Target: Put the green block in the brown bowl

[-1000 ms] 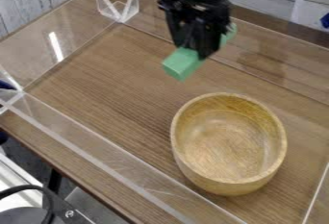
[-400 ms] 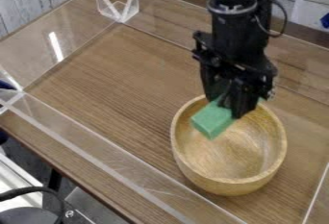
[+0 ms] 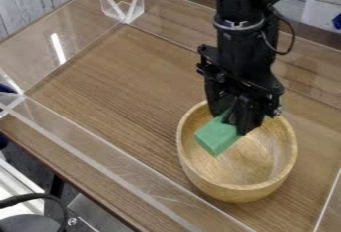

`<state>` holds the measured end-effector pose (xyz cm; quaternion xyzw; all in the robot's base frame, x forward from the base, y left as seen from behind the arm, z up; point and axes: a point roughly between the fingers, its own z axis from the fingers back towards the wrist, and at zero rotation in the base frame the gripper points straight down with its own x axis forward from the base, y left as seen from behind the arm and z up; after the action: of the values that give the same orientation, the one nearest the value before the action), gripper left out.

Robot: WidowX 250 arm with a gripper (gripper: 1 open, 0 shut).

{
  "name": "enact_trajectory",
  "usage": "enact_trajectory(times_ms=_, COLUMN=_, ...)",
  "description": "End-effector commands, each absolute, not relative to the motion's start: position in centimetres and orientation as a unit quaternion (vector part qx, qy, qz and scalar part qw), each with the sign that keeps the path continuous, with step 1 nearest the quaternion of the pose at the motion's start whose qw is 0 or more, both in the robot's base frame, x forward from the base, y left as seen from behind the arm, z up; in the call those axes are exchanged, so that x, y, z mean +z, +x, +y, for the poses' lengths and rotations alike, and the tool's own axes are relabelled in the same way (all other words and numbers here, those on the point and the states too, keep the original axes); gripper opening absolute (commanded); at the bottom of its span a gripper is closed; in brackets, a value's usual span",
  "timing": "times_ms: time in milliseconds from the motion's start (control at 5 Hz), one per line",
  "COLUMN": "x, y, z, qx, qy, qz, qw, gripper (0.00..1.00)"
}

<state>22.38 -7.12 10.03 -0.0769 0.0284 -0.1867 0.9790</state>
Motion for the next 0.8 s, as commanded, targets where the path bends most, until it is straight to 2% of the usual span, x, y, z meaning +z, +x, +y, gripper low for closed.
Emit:
enact_trajectory(times_ms=0, x=10.7, y=22.9, z=-7.3, qx=-0.192, qy=-0.077, qz=0.007, qw=0.978, gripper=0.00)
enact_trajectory(times_ms=600, x=9.5, y=23.0, z=-7.1, qx=-0.190, qy=-0.076, qz=0.022, qw=0.978, gripper=0.00)
